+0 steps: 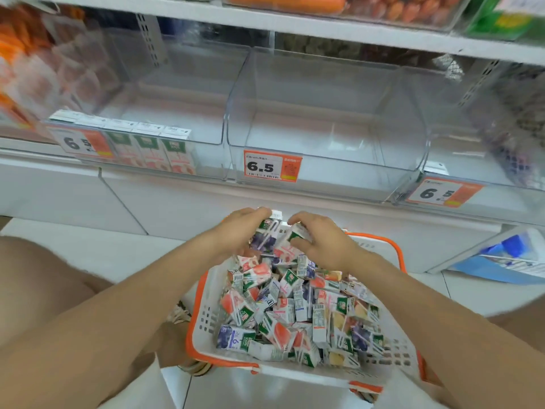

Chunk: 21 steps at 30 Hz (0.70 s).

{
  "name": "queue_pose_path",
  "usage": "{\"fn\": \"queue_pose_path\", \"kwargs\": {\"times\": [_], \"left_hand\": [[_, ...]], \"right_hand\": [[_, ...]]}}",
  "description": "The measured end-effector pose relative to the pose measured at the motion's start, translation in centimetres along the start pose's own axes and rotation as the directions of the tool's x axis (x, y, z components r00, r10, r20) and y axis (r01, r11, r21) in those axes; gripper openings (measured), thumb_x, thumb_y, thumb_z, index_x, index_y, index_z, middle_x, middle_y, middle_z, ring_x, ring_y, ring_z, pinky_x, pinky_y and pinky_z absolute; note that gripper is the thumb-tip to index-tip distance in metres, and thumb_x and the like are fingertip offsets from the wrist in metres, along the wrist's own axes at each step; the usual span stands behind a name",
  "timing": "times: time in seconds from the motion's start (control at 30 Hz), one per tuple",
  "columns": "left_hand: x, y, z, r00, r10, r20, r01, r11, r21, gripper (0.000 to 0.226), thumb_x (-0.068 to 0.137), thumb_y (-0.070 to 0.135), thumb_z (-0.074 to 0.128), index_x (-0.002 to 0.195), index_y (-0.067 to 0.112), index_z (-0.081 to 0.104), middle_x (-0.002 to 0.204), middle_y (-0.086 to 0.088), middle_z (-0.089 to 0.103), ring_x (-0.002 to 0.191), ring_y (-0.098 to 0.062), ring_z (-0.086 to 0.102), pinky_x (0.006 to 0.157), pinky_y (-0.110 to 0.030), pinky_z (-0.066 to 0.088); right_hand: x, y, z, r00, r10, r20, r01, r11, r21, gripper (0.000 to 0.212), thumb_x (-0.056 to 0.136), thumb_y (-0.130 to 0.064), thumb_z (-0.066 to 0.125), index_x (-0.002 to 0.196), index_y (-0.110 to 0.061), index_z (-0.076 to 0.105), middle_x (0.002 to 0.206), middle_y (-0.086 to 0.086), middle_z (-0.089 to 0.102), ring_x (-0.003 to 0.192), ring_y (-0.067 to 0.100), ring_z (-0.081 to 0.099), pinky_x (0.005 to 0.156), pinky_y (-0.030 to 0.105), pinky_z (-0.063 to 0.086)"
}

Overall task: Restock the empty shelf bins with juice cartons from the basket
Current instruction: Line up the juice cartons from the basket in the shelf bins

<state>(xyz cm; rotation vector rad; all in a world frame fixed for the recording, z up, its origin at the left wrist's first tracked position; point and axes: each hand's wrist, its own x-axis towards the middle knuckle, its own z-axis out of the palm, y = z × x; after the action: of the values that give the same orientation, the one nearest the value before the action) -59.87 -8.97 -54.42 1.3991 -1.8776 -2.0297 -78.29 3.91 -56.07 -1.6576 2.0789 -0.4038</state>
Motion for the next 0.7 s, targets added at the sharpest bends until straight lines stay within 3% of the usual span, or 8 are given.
{"fn": "queue_pose_path", "kwargs": {"times": [0.07,0.13,0.2,0.3,0.37,0.53,0.63,0.7], "left_hand": [[-1.4,1.4,-0.3,1.000,0.002,0.013,-0.002,1.000,0.005,0.054,0.098,0.062,0.059,0.133,0.022,0.061,0.117,-0.013,0.072,0.073,-0.023,0.074,0.066,-0.032,0.060],[-2.8,2.4,-0.7,0.998,0.023,0.051,-0.025,0.999,0.046,0.065,0.092,0.075,0.058,0.138,0.029,0.060,0.113,-0.008,0.074,0.087,-0.028,0.077,0.087,-0.043,0.062],[-4.1,3.4,-1.1,0.995,0.066,0.068,-0.070,0.996,0.056,0.078,0.080,0.086,0.062,0.139,0.035,0.061,0.125,-0.008,0.071,0.104,-0.032,0.074,0.103,-0.056,0.054],[-5.8,4.9,-1.1,0.984,0.163,0.071,-0.165,0.986,0.027,0.094,0.071,0.087,0.071,0.132,0.016,0.063,0.115,-0.022,0.074,0.096,-0.031,0.074,0.101,-0.061,0.055],[-6.5,6.1,-0.9,0.977,0.202,0.068,-0.205,0.978,0.033,0.101,0.072,0.083,0.075,0.136,0.006,0.057,0.115,-0.021,0.076,0.099,-0.034,0.077,0.098,-0.061,0.058],[-6.8,7.9,-0.7,0.966,0.256,-0.015,-0.255,0.965,0.057,0.077,0.071,0.066,0.088,0.125,0.019,0.060,0.115,-0.005,0.078,0.100,-0.021,0.078,0.090,-0.050,0.063],[-7.3,9.0,0.1,0.930,0.354,-0.099,-0.341,0.932,0.124,0.056,0.076,0.069,0.080,0.117,0.033,0.068,0.122,0.007,0.071,0.101,-0.009,0.074,0.075,-0.032,0.060],[-7.5,9.4,0.6,0.913,0.387,-0.127,-0.369,0.918,0.144,0.054,0.083,0.072,0.071,0.114,0.027,0.072,0.119,0.003,0.074,0.097,-0.011,0.075,0.080,-0.037,0.062]], "right_hand": [[-0.8,-1.6,-2.5,0.996,-0.078,-0.048,0.078,0.997,-0.001,0.043,0.104,-0.035,0.060,0.145,-0.023,0.052,0.142,0.002,0.061,0.131,0.023,0.054,0.108,0.036,0.043],[-1.9,-3.3,-4.5,0.989,-0.107,-0.099,0.111,0.993,0.034,0.047,0.104,-0.039,0.059,0.148,-0.023,0.051,0.143,-0.001,0.062,0.129,0.018,0.055,0.104,0.033,0.043],[-3.0,-4.5,-5.9,0.984,-0.121,-0.132,0.130,0.989,0.064,0.047,0.104,-0.044,0.058,0.146,-0.025,0.051,0.134,-0.001,0.066,0.120,0.017,0.060,0.097,0.035,0.046],[-4.0,-5.6,-7.2,0.979,-0.116,-0.169,0.134,0.986,0.097,0.042,0.102,-0.046,0.058,0.140,-0.029,0.054,0.117,-0.004,0.070,0.104,0.017,0.064,0.092,0.041,0.051],[-4.1,-5.9,-7.9,0.973,-0.106,-0.207,0.137,0.980,0.143,0.039,0.100,-0.046,0.062,0.135,-0.031,0.056,0.102,-0.009,0.069,0.086,0.013,0.064,0.083,0.042,0.053],[-3.6,-6.0,-8.6,0.945,0.120,-0.304,0.042,0.877,0.478,0.035,0.078,-0.050,0.082,0.105,-0.032,0.070,0.082,-0.002,0.076,0.074,0.021,0.071,0.076,0.050,0.059],[-3.1,-5.8,-8.4,0.929,0.192,-0.317,0.022,0.825,0.564,0.031,0.074,-0.050,0.084,0.096,-0.029,0.075,0.081,0.000,0.077,0.075,0.023,0.073,0.077,0.053,0.059],[-2.9,-5.9,-8.5,0.933,0.177,-0.314,0.043,0.811,0.584,0.028,0.078,-0.049,0.083,0.098,-0.031,0.076,0.085,-0.001,0.078,0.078,0.022,0.073,0.079,0.053,0.059]]}}
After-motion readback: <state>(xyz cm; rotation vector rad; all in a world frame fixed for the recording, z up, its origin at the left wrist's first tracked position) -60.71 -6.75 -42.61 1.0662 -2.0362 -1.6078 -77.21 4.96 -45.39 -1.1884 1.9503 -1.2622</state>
